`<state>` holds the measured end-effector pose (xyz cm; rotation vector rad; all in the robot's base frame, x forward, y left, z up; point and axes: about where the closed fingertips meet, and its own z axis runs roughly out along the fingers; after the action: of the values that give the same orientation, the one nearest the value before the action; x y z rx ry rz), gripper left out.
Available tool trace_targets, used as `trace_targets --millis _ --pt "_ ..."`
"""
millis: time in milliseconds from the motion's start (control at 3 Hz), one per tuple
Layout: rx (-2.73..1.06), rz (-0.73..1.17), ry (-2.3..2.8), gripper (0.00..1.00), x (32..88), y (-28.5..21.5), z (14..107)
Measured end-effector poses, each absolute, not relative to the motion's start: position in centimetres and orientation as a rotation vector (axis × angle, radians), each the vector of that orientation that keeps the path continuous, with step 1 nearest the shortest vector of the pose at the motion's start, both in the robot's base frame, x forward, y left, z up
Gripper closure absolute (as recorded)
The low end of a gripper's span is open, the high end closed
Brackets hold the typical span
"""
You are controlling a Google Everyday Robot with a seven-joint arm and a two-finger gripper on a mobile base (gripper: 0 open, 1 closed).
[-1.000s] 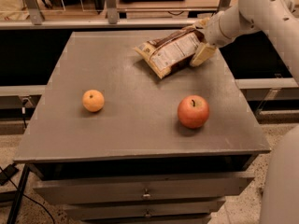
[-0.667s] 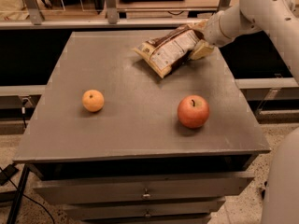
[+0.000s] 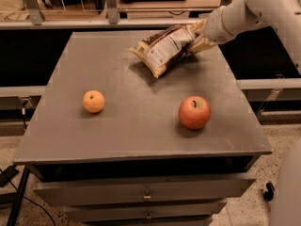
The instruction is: Move brown chip bag near apple
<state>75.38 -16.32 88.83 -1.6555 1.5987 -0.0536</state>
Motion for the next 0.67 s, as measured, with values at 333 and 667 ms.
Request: trace_targets --millis 333,667 --pt "-1.605 0.019 1.639 1.0 74.7 -16.3 90.5" --pt "-1.527 0.09 1.677 1.0 74.1 -17.1 92.3"
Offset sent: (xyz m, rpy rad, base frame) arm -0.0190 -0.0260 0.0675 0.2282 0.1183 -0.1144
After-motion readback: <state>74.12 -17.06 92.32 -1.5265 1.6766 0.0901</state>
